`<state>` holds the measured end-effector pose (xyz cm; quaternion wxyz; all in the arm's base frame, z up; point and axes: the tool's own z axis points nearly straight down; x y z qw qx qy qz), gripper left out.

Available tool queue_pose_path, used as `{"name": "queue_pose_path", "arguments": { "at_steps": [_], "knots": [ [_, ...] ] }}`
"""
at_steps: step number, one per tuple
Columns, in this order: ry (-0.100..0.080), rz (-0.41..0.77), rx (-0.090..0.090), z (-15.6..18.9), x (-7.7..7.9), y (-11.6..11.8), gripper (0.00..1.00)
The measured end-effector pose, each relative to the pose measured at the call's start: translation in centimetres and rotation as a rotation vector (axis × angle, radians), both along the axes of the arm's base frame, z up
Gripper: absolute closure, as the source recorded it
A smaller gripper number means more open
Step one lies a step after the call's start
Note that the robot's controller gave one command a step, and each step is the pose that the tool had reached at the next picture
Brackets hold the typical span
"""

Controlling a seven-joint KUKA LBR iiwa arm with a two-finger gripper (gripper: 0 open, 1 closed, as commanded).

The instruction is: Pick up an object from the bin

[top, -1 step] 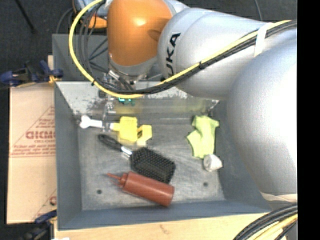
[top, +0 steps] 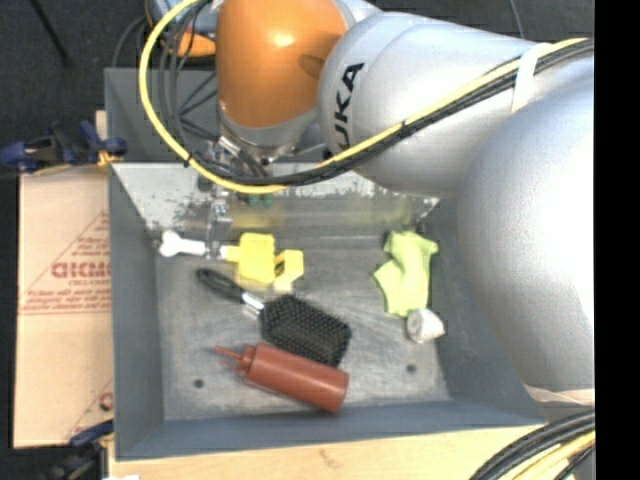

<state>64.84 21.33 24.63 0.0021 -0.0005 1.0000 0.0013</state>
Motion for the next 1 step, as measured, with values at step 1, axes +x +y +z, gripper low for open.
{"name": "queue_pose_path", "arguments": {
  "at_steps": [1],
  "knots": [
    [-0.005,0.033,-0.001,-6.22,0.19,-0.05,0.00]
  ]
}}
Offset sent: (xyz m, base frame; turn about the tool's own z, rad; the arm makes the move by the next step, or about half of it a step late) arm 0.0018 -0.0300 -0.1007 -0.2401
